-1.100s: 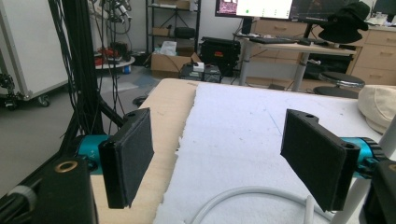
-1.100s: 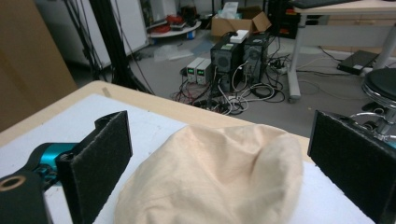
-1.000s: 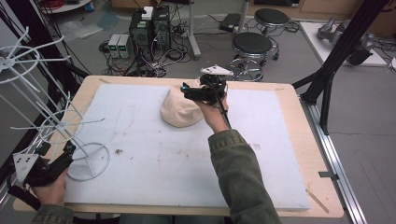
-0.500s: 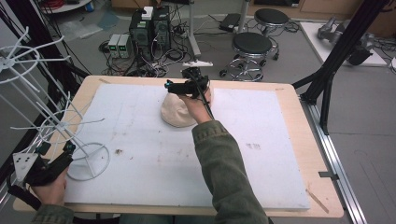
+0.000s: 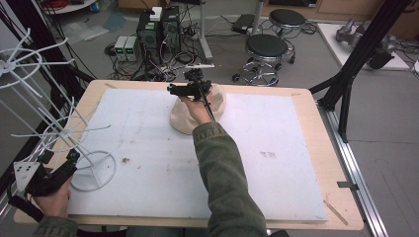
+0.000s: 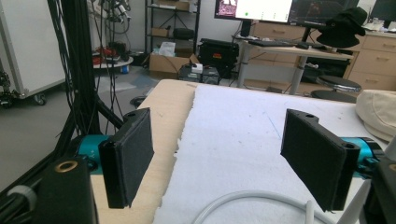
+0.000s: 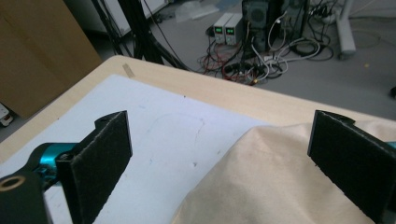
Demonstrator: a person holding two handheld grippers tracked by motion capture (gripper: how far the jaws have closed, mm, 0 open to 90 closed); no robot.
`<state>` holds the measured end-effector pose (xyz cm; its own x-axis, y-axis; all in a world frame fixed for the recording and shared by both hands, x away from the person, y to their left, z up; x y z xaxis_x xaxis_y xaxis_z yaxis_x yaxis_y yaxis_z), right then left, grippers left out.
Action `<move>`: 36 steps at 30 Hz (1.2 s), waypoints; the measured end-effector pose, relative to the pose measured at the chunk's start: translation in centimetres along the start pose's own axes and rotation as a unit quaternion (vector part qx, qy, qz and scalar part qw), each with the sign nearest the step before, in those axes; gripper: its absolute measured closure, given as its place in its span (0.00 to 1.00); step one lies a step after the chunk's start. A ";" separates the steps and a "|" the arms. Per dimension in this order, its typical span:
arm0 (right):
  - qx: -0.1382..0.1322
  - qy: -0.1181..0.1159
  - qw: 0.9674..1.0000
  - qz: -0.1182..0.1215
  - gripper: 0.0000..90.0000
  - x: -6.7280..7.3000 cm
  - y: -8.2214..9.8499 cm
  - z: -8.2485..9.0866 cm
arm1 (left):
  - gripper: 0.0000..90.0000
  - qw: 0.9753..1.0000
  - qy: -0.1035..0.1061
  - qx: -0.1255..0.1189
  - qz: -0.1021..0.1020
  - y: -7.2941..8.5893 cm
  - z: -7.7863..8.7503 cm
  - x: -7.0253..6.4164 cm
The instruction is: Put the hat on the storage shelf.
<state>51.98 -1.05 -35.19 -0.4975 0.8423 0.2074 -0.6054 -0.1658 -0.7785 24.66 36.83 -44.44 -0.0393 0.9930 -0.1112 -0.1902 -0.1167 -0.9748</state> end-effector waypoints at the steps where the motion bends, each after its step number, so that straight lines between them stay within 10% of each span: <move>1: 0.004 0.000 1.000 -0.001 0.06 -0.1 0.1 -0.3 | 0.28 1.000 0.000 -0.001 0.001 0.0 0.0 0.0; 26: 0.123 -0.009 0.991 -0.044 0.07 -0.3 3.2 -6.1 | 0.28 1.000 0.001 0.000 0.008 0.0 -0.1 0.1; 36: 0.180 0.074 0.981 -0.016 0.21 1.4 5.0 -8.3 | 0.28 1.000 -0.001 -0.009 0.015 -0.1 -0.1 0.1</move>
<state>53.44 3.55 -43.66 -0.3959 0.9105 0.1192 -0.8119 -0.2864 -0.5087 24.81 36.90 -44.41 -0.0474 0.9889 -0.1406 -0.1718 -0.1467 -0.9741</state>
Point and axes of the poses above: each handheld gripper's, and its own axes: z roughly backward along the jaws, y roughly out of its underside, x roughly to its left, the point moved 1 cm from there along -z, roughly forward along the jaws, and after that the axes turned 7 degrees about x, right-handed, at the moved point
